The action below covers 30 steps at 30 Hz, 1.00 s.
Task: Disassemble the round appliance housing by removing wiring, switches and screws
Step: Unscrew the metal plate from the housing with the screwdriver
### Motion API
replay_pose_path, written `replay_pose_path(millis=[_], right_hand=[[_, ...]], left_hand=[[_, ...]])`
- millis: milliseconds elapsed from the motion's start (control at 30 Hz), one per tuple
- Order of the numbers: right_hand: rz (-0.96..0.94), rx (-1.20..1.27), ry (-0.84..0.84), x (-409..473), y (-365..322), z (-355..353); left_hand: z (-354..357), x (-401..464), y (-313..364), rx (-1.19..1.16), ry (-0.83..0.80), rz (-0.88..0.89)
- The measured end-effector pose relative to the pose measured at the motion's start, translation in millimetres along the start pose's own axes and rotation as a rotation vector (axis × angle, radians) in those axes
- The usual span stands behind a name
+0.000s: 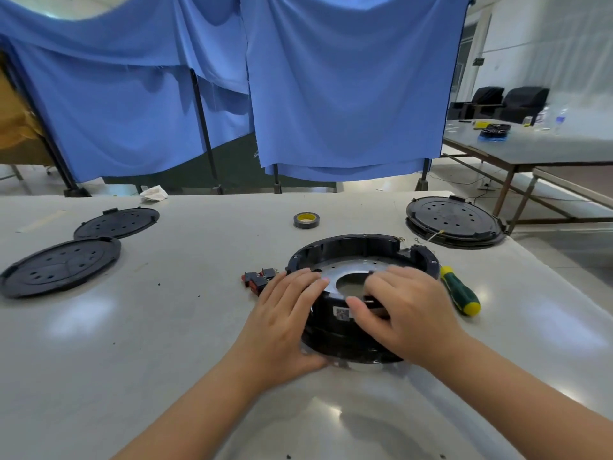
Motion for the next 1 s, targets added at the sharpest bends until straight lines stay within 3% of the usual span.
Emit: replay_pose_path(millis=[167, 367, 533, 667, 867, 1000], right_hand=[[0.013, 0.042, 0.068, 18.7, -0.3, -7.2], [0.095, 0.129, 0.141, 22.3, -0.9, -19.7], [0.171, 0.235, 0.145, 40.9, 4.5, -41.2], [0.25, 0.272, 0.107, 45.9, 14.4, -54.2], [0.189, 0.238, 0.078, 24.5, 25.1, -49.8], [0.32, 0.283, 0.116, 14.6, 34.8, -32.7]], left_hand=[[-7.1, 11.5, -3.8, -0.028, 0.162, 0.074], [-30.4, 29.6, 0.0, 0.062, 0.17, 0.213], [-49.7, 44.6, 2.0, 0.099, 0.207, 0.22], [-54.3, 45.0, 3.2, 0.037, 0.261, 0.117], [-54.2, 41.1, -5.8, -0.132, 0.416, -0.142], [-56.9, 39.9, -6.9, -0.287, 0.496, -0.312]])
Point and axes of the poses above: each hand's wrist, its own x-axis towards the middle knuckle, its own z-axis out of the palm, y = z × x, the point moved 1 cm from there along x, towards the middle knuckle, and after that the axes turned 7 degrees about -x, right-handed, at the moved point
